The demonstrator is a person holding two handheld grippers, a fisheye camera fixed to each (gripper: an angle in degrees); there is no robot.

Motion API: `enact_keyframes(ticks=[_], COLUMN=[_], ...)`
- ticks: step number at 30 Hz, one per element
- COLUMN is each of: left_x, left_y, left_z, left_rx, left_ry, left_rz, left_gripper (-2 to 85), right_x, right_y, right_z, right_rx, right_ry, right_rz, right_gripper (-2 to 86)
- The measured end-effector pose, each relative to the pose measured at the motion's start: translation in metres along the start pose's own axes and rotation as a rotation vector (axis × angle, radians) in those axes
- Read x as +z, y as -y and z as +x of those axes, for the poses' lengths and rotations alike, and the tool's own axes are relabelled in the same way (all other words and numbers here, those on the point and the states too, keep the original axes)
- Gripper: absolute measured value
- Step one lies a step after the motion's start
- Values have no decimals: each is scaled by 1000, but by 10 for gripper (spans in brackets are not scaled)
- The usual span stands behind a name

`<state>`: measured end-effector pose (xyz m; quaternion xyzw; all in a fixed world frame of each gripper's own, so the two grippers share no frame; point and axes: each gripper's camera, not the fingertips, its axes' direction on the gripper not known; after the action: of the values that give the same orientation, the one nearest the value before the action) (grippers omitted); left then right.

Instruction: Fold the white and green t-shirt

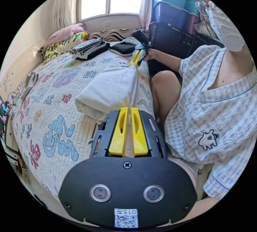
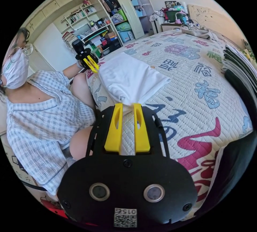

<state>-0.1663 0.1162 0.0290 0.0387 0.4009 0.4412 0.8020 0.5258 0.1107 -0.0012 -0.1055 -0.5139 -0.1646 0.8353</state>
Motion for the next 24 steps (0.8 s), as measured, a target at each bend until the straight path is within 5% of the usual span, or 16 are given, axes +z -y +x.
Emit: enact_keyframes(ticks=[4, 8, 16, 21, 24], left_x=[-20, 2, 18, -47, -50], left_y=[6, 22, 27, 8, 6], left_z=[15, 18, 7, -72, -121], left_rx=[-52, -54, -138, -488, -659], left_ry=[120, 205, 169, 2, -20], left_rz=[71, 17, -79, 261, 293], left_gripper=[71, 78, 26, 71, 107], right_x=[-10, 22, 25, -10, 2], right_y=[1, 18, 7, 15, 29], right_z=[-30, -44, -12, 51, 89], right_rx=[-68, -121, 20, 309, 423], right_ry=[-74, -160, 58, 32, 93], right_rz=[82, -51, -2, 214, 185], right_gripper=[93, 75, 44, 74, 97])
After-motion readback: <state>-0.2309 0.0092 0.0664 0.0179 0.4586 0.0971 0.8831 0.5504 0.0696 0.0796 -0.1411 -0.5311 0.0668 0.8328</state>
